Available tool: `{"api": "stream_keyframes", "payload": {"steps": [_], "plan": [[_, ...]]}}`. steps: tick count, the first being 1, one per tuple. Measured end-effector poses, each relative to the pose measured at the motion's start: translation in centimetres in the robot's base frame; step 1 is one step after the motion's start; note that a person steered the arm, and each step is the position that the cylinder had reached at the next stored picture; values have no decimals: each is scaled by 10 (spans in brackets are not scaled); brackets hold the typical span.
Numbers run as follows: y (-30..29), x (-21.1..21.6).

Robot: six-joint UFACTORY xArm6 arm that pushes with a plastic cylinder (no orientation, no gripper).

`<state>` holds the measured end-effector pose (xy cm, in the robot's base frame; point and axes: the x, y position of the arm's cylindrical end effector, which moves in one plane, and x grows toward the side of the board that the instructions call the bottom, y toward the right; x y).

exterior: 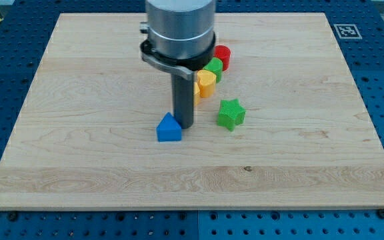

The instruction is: Move the blue triangle towards the bottom left of the board

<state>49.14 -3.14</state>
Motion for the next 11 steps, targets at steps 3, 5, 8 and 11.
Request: {"api": "stream_keyframes", "payload": {"steps": [3,5,8,11], "plan": [[-58,36],[-17,80],[-34,63],[-112,60]]}}
